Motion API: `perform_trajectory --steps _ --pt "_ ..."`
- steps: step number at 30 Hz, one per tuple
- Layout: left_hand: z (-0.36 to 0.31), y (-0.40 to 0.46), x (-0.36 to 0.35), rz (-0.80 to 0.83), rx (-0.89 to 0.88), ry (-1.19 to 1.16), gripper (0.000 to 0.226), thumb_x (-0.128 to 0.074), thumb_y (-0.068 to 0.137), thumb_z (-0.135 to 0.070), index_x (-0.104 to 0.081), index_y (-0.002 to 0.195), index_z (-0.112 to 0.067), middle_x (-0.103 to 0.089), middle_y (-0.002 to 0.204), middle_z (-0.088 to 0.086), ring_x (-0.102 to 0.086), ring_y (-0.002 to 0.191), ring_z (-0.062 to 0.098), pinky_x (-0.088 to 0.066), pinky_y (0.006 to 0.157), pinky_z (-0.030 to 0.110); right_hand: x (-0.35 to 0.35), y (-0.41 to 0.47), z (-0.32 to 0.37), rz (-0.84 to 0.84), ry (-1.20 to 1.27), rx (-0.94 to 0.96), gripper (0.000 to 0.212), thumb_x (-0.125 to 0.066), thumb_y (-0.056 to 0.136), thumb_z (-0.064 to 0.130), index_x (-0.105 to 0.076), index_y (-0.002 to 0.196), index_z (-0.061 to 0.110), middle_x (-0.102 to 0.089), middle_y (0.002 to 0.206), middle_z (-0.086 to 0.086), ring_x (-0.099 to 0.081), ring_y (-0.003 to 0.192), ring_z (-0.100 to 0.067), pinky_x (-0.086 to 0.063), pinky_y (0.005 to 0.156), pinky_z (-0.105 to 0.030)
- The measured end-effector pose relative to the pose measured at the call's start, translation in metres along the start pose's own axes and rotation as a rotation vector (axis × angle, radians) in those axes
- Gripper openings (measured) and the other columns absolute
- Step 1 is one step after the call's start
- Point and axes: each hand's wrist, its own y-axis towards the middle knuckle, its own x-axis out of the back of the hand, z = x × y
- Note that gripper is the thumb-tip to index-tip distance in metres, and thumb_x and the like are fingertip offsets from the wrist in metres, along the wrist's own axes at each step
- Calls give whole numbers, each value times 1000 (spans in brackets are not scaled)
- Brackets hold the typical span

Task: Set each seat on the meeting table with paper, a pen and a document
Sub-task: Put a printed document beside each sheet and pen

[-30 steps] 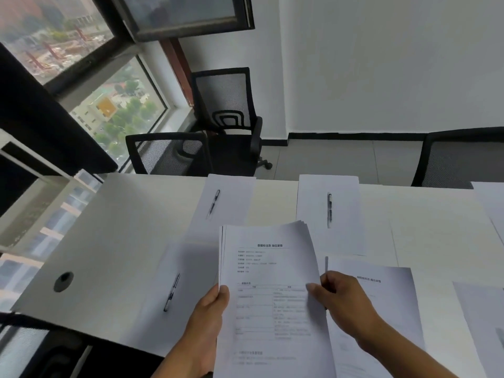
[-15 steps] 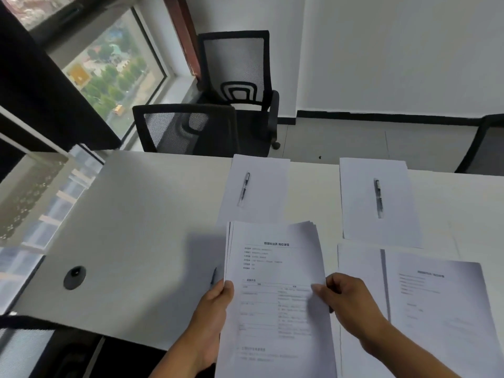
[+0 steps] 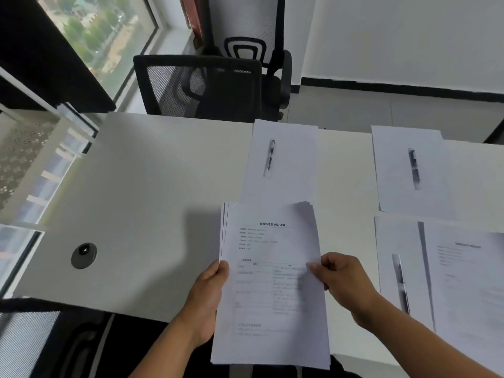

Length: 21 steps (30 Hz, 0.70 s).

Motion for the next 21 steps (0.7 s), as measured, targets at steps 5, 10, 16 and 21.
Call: perform_trajectory --steps 5,10,16,21 --pt "8 2 7 15 10 -15 34 -45 117 -33 -71 134 -21 -79 129 5 -78 116 26 -61 97 48 -6 3 -5 26 -8 -7 37 -74 99 24 -64 80 -5 -58 63 -2 -45 57 -14 -38 55 -26" --pt "17 5 4 22 26 -13 34 -46 116 -33 -70 138 -22 -79 129 4 -77 117 25 -61 95 46 -4 3 -18 38 11 -35 38 -73 100 21 -60 79 -8 -54 62 -2 -41 53 -13 -37 51 -23" --pt "28 13 4 -4 28 -3 33 -47 116 -31 -72 133 -19 -80 126 5 -79 112 25 -64 88 43 -1 6 -33 68 20 -61 40 -68 102 20 -53 86 -13 -48 66 -3 -37 59 -16 -34 54 -27" --pt "29 11 9 -3 20 34 33 -47 116 -33 -72 135 -22 -81 126 4 -79 112 25 -61 94 44 -1 4 -43 41 -26 -53 42 -68 102 23 -48 82 -8 -48 68 -4 -39 64 -18 -35 60 -35"
